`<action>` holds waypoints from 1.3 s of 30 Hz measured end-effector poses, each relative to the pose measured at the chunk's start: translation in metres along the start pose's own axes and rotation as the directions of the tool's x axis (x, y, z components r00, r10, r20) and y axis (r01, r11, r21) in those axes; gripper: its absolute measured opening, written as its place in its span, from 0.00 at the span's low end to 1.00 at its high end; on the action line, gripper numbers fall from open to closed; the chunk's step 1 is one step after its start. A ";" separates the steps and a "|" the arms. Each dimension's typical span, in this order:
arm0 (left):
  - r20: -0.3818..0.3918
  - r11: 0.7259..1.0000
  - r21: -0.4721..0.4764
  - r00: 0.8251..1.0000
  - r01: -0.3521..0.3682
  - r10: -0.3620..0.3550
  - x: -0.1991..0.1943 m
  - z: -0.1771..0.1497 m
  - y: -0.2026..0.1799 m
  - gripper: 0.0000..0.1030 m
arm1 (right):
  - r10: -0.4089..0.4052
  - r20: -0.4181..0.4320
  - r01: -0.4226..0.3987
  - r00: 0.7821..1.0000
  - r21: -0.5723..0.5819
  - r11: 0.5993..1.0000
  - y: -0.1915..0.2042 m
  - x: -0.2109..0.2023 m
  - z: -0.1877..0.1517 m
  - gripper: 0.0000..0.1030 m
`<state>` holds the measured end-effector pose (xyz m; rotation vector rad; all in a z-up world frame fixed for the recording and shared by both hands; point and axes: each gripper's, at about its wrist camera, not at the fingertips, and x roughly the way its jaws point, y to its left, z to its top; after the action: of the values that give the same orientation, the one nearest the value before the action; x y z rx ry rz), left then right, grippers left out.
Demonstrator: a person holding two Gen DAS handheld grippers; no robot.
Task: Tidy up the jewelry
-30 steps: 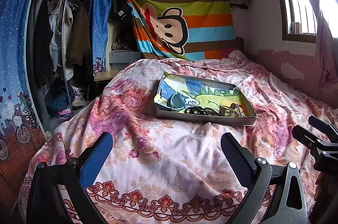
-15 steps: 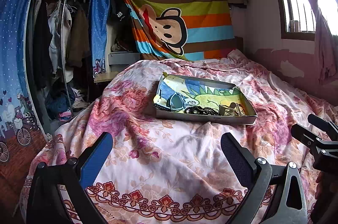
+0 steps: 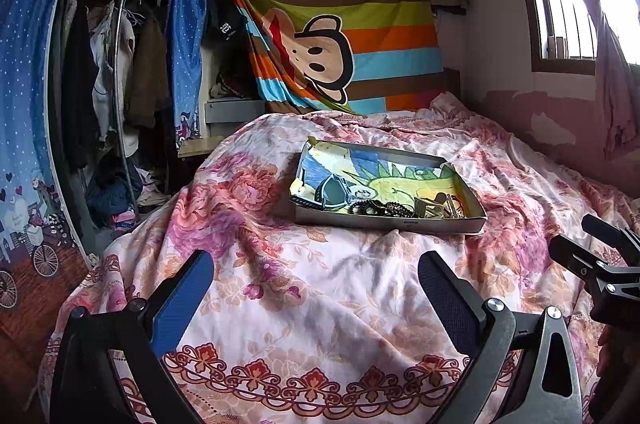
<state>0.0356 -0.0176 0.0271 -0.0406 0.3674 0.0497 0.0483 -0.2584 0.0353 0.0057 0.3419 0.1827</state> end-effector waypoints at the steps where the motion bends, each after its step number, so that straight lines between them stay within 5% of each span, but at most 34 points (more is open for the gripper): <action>1: 0.000 1.000 -0.001 1.000 0.000 0.000 0.000 0.000 0.000 1.00 | 0.001 0.000 -0.001 1.000 0.000 1.000 0.000 0.000 0.000 0.98; 39: -0.033 1.000 -0.002 0.999 0.012 -0.012 0.001 -0.004 0.002 1.00 | 0.000 -0.003 0.000 1.000 -0.003 1.000 0.001 -0.001 0.002 0.98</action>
<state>0.0347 -0.0162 0.0232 -0.0457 0.4001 0.0380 0.0483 -0.2572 0.0377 0.0025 0.3446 0.1835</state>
